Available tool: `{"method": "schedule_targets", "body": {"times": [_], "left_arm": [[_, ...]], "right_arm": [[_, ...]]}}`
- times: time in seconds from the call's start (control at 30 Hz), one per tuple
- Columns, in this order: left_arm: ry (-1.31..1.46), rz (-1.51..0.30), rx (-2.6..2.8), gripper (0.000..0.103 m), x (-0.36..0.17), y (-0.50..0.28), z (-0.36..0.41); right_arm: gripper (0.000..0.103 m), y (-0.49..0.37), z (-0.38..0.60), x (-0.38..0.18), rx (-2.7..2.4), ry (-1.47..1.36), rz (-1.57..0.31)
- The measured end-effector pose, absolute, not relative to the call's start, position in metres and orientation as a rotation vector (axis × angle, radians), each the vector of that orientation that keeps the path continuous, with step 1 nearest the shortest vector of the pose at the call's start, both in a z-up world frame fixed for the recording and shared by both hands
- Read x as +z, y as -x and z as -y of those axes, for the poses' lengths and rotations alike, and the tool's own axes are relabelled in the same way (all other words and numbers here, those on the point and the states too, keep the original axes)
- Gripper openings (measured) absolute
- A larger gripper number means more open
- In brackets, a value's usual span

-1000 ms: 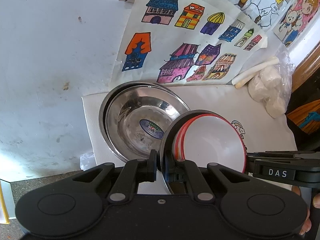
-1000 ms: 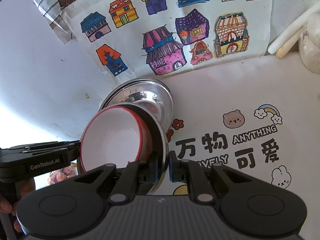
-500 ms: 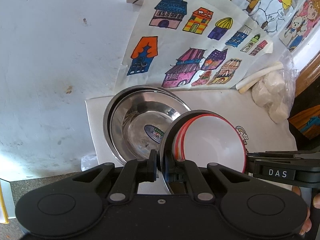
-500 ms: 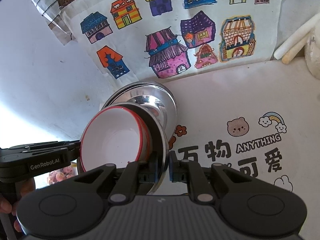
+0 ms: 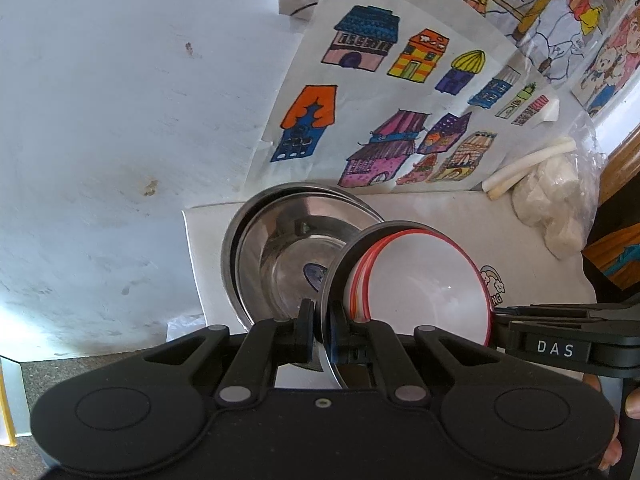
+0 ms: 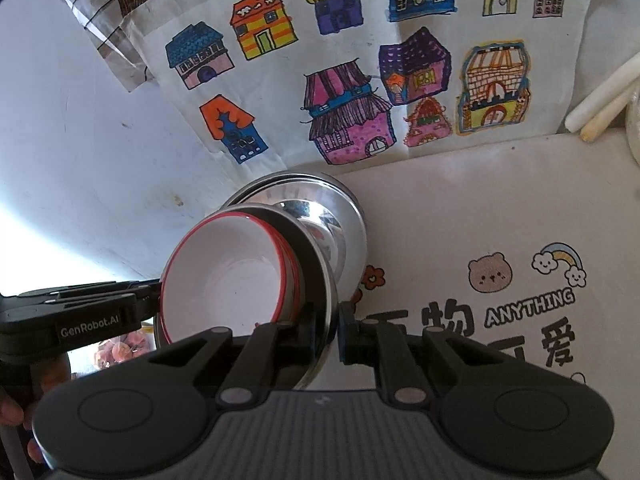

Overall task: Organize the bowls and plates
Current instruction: 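Lower the bowl stack onto the plate stack with both tools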

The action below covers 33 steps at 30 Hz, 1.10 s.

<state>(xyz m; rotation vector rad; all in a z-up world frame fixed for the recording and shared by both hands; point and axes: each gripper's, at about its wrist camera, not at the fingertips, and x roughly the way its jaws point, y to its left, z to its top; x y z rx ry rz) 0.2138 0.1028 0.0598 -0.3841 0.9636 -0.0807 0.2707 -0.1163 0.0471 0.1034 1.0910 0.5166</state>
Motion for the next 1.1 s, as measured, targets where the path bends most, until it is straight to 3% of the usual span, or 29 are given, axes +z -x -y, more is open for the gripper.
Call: {"method": "schedule_targets", "body": {"times": [1.1], "left_arm": [[0.426,-0.965,-0.016,0.006,0.04,-0.244,-0.131]], "right_arm": [[0.013,-0.311,0.084,0.031,0.545,-0.084,-1.117]]}}
